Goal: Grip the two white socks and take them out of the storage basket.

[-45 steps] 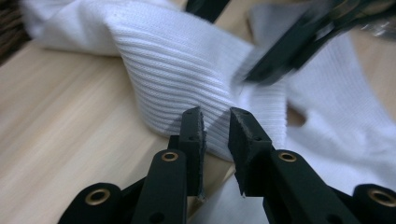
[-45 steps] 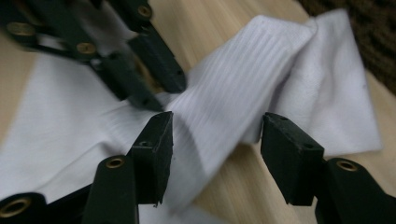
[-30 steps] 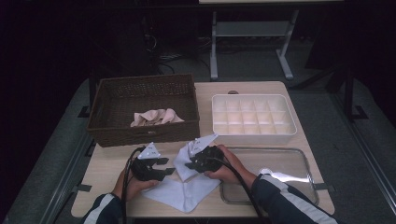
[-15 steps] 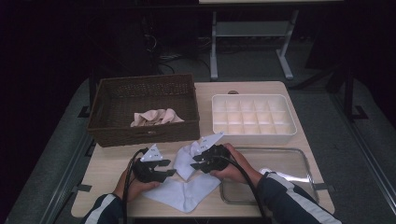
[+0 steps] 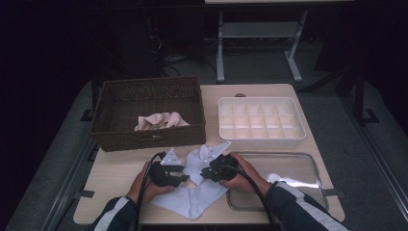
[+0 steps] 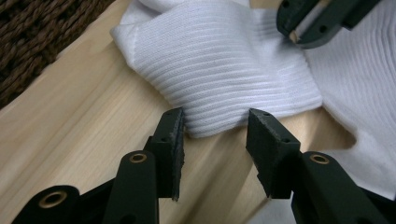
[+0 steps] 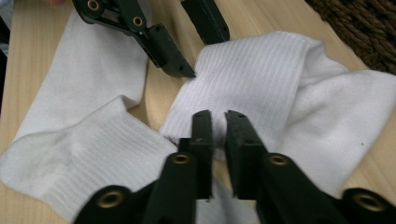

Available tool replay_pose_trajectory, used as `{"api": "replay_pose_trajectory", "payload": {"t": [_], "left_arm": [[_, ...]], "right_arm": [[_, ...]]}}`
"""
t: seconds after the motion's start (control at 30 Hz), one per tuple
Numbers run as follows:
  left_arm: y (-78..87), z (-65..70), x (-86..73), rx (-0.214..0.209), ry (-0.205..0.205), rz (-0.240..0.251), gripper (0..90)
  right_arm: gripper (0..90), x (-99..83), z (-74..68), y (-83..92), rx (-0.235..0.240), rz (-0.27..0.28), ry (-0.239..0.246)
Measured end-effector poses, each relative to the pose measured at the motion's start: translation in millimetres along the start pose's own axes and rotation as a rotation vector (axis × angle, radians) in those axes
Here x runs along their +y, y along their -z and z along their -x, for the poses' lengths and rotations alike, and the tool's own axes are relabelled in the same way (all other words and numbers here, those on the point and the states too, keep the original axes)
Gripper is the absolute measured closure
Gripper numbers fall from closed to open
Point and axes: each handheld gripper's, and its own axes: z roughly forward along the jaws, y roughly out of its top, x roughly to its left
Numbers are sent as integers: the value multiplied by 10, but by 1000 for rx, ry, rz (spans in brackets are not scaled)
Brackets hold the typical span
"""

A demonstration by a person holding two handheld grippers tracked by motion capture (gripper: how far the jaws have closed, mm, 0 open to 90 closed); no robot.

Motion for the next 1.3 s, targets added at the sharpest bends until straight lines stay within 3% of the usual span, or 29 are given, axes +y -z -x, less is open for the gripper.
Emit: {"api": "replay_pose_trajectory", "payload": {"t": [0.03, 0.17, 0.23, 0.27, 0.3, 0.33, 0.37, 0.43, 0.5, 0.57, 0.63, 0.77, 0.9, 0.97, 1.0, 1.07, 1.13, 1.2, 1.3], "left_arm": [[10, -11, 6, -3, -3, 0, 561], [269, -103, -9, 37, -2, 62, 511], [419, -165, -95, 62, 5, 77, 492], [419, -165, -95, 62, 5, 77, 485], [477, -196, -153, 84, 10, 74, 484], [562, -257, -275, 137, 3, 44, 483], [611, -302, -378, 162, 23, 37, 477], [678, -380, -535, 178, 60, 32, 475], [715, -432, -646, 205, 72, 16, 470], [720, -488, -722, 206, 84, 6, 470], [711, -512, -743, 208, 87, -4, 469], [652, -575, -735, 177, 112, 22, 454], [615, -558, -708, 164, 105, 22, 443], [601, -538, -676, 158, 99, 22, 435], [601, -538, -676, 158, 99, 22, 434], [611, -500, -631, 145, 98, 53, 431], [624, -475, -597, 136, 95, 63, 428], [640, -434, -555, 129, 76, 76, 424], [646, -329, -444, 123, 46, 108, 399]], "right_arm": [[897, -22, 29, 18, -23, -5, 13], [895, -37, 45, 95, -56, 14, 1], [824, -30, 45, 146, -73, 26, -30], [791, -24, 37, 160, -78, 36, -40], [764, -15, 19, 170, -84, 45, -41], [726, -3, 4, 173, -83, 53, -37], [692, 8, -9, 170, -82, 57, -29], [635, 52, -49, 144, -67, 65, -19], [551, 99, -99, 107, -43, 70, -16], [483, 152, -129, 46, -59, 59, -4], [484, 186, -150, -44, -66, 41, 12], [518, 189, -146, -237, -52, -24, 39], [577, 204, -169, -333, -29, -63, 69], [653, 209, -164, -346, -12, -67, 38], [653, 209, -164, -346, -12, -67, 38], [812, 207, -198, -346, 4, -62, 62], [825, 208, -188, -338, 21, -62, 66], [827, 214, -164, -277, 6, -49, 60], [826, 280, -114, -59, -7, 30, 50]]}}
